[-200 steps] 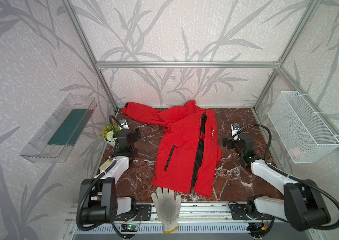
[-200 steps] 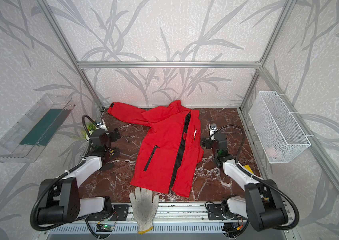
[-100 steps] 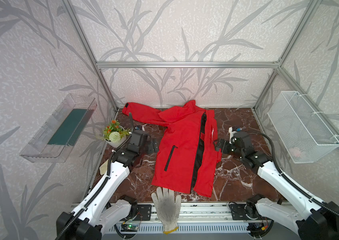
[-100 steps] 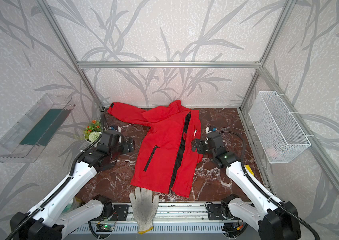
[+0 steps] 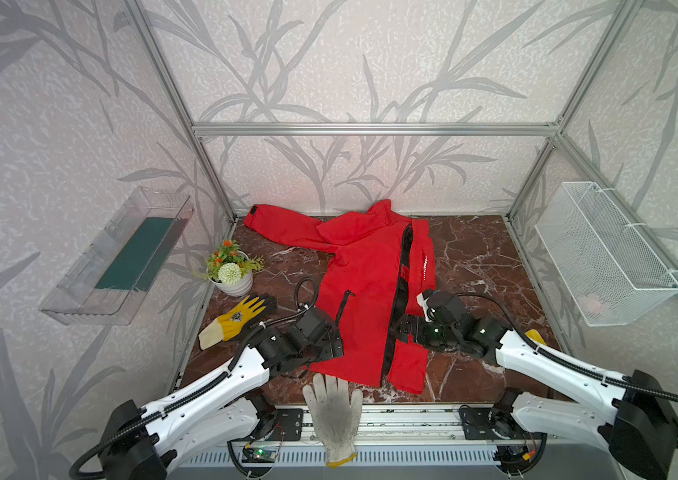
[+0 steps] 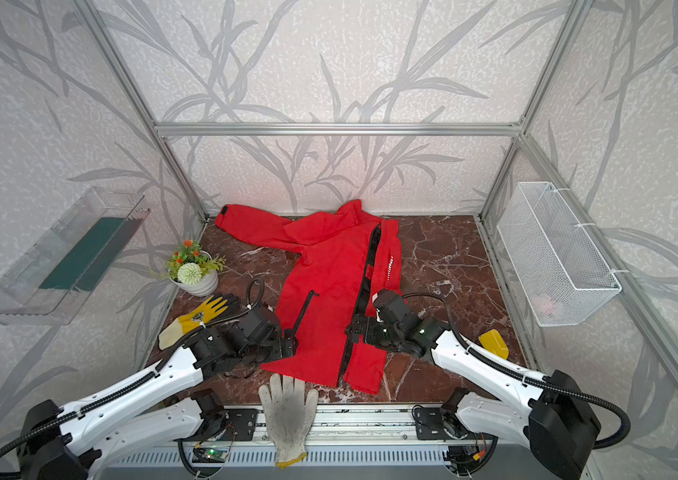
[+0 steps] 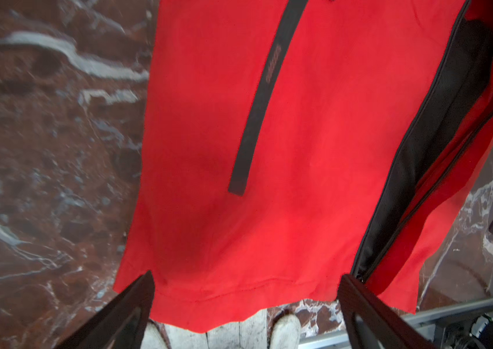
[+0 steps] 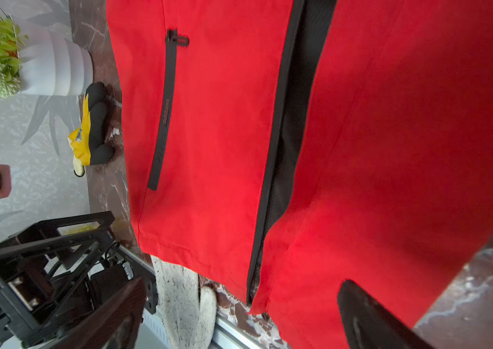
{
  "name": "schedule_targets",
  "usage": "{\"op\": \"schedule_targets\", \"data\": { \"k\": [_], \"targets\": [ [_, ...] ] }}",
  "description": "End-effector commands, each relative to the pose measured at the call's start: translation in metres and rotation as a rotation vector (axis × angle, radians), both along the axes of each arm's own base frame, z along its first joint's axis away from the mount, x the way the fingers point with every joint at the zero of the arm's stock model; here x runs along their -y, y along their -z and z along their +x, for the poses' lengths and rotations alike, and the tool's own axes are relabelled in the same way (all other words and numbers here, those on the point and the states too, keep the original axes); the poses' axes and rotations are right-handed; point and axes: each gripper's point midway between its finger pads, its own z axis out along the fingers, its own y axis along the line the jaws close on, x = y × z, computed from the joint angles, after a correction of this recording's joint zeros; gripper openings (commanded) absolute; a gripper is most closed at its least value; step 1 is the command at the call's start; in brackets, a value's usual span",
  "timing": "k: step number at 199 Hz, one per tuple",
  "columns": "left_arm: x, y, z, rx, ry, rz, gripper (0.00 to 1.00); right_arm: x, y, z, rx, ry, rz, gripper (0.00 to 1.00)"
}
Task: Zip up the jacket
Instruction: 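Reach both grippers to the jacket's two front hem edges nearest the robot, then grasp the hem edges and lift them with both grippers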
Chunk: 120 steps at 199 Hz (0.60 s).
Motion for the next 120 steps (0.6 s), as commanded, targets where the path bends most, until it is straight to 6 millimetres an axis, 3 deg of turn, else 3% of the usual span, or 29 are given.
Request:
{"op": "schedule_targets", "data": {
  "k": [1, 38, 77, 120],
  "targets": [
    [0.005, 0.001, -0.006, -0.033, -0.071, -0.082, 0.97, -0.012, 0.002, -0.010, -0.035, -0.007, 0.030, 0.99],
    [-0.009, 0.020, -0.026, -0.128, -0.121, -0.060, 0.95, -0.015, 0.012, -0.021, -0.067, 0.016, 0.045, 0.99],
    [0.007, 0.032, -0.042, -0.209, -0.135, -0.198, 0.93, -0.013, 0.018, -0.029, -0.072, 0.035, 0.052, 0.99],
    [0.008, 0.035, -0.053, -0.240, -0.130, -0.211, 0.91, -0.007, 0.024, -0.032, -0.078, 0.047, 0.051, 0.99]
  ]
}}
